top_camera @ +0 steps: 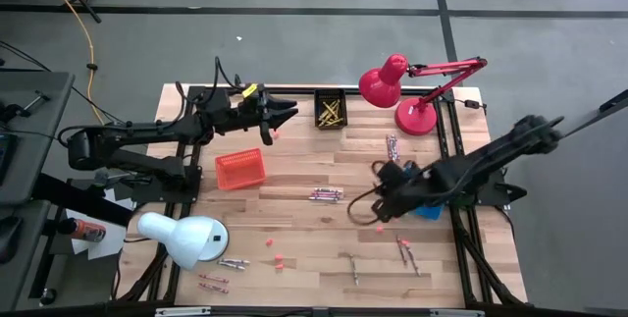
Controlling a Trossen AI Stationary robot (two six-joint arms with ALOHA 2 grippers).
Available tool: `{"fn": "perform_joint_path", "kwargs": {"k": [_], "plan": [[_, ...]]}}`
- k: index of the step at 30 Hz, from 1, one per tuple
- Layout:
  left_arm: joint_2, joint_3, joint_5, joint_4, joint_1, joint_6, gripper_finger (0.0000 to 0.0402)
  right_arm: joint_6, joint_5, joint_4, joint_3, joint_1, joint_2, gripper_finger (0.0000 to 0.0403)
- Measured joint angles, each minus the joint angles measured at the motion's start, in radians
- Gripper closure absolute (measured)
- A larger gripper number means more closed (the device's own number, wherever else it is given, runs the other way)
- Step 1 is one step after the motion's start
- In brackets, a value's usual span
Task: Sort crayons
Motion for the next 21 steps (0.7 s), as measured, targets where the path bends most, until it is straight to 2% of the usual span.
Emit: {"fn": "perform_joint_path", "kwargs": {"k": [4,8,11,16,21], "plan": [[0.0,0.0,-0.001,0.004,-0.025,-0.081,0.0291,-0.123,0.015,0.178,-0.16,-0.028,-0.163,0.0402],[0.0,0.0,-0.001,0.005,-0.074,-0.089,0.0291,-0.303,0.002,0.5,-0.342,-0.069,-0.316,0.0402],[0.0,0.0,-0.001,0.004,-0.118,-0.089,0.0291,-0.432,-0.057,0.775,-0.456,-0.144,-0.379,0.0402],[0.015,0.0,-0.017,-0.003,-0.189,-0.088,0.0291,-0.627,-0.209,1.094,-0.524,-0.308,-0.341,0.0403],[0.043,0.0,-0.083,0.003,-0.247,-0.058,0.0291,-0.785,-0.397,1.242,-0.474,-0.445,-0.215,0.0403]]}}
